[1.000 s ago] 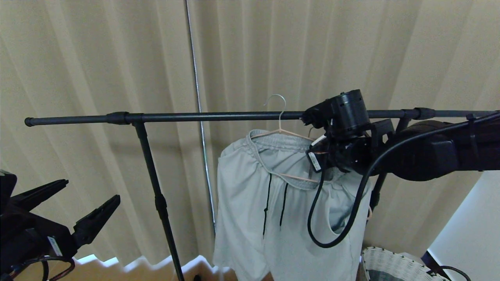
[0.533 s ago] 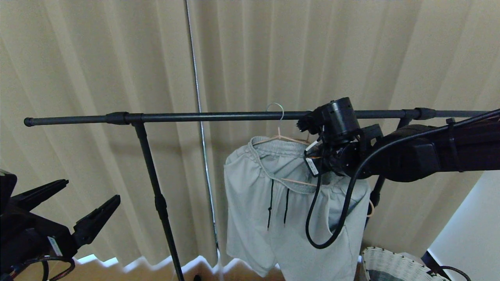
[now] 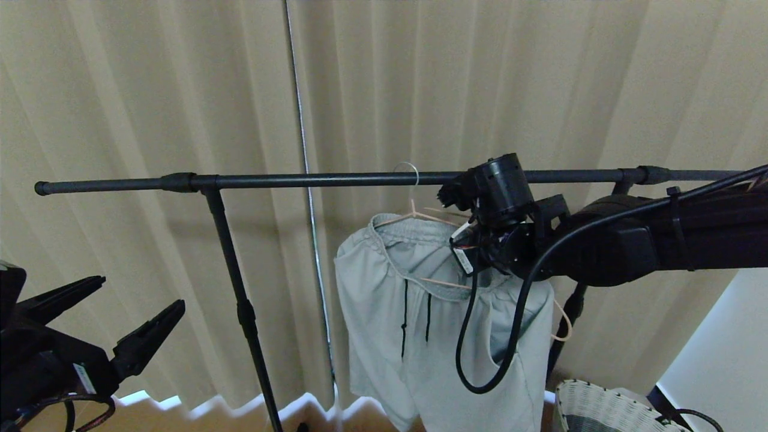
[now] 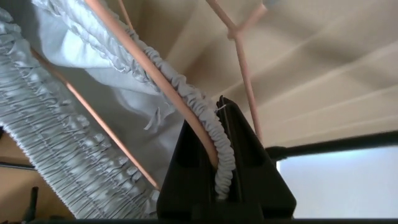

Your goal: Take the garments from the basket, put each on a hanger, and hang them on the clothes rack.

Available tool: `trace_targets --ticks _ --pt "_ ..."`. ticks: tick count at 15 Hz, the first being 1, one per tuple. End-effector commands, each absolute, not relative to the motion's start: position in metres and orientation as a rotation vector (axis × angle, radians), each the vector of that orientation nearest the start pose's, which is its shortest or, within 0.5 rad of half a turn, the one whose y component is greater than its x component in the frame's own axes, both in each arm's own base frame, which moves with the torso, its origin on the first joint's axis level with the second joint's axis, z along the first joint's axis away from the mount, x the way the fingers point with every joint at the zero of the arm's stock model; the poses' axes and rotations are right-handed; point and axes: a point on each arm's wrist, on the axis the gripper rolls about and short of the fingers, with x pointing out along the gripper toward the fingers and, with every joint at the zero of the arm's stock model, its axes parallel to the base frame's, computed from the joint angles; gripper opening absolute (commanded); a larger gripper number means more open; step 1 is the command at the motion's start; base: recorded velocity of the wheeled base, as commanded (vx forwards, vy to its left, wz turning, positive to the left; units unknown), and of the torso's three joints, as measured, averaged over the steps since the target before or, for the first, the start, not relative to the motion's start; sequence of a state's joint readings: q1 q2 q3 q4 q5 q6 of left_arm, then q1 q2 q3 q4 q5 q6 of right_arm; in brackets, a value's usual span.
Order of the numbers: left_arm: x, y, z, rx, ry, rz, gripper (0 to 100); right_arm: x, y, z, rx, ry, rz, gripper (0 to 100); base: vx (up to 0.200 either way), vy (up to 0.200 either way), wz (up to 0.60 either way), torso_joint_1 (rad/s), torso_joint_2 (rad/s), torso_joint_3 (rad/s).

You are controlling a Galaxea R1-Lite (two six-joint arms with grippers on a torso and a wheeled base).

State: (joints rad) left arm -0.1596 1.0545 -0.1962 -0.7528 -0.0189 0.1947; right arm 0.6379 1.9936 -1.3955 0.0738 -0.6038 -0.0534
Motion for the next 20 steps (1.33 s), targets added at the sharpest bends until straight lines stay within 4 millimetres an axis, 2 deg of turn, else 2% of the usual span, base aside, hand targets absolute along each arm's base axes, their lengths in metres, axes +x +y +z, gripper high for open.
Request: trace_targets --ticks 1,4,5,11,15,20 --pt "0.123 -0.02 0.167 0.201 0.087 -0.187 100 0.315 0.228 0.174 -0.454 0.547 0.068 0 0.0 0.0 0.0 0.0 0.0 0.0" --pt "0.124 -0.02 0.167 0.201 0.087 -0.183 100 0.311 0.229 0.174 -0.462 0.555 0.077 0 0.0 0.0 0.0 0.0 0.0 0.0" --pt "0.124 -0.02 0.167 0.201 0.087 -0.183 100 0.31 0.231 0.173 -0.461 0.554 0.082 100 0.0 0.0 0.0 0.0 0.0 0.0" --pt "0.123 -0.019 0.168 0.201 0.084 -0.181 100 0.303 0.241 0.169 -0.354 0.533 0.103 100 0.0 0.0 0.0 0.0 0.0 0.0" --pt "0.122 -0.019 0.169 0.201 0.078 -0.182 100 0.299 0.243 0.158 -0.242 0.462 0.25 100 0.0 0.0 0.0 0.0 0.0 0.0" --pt "0.122 -0.019 0.169 0.2 0.076 -0.182 100 0.3 0.245 0.149 -0.192 0.42 0.329 100 0.0 0.0 0.0 0.0 0.0 0.0"
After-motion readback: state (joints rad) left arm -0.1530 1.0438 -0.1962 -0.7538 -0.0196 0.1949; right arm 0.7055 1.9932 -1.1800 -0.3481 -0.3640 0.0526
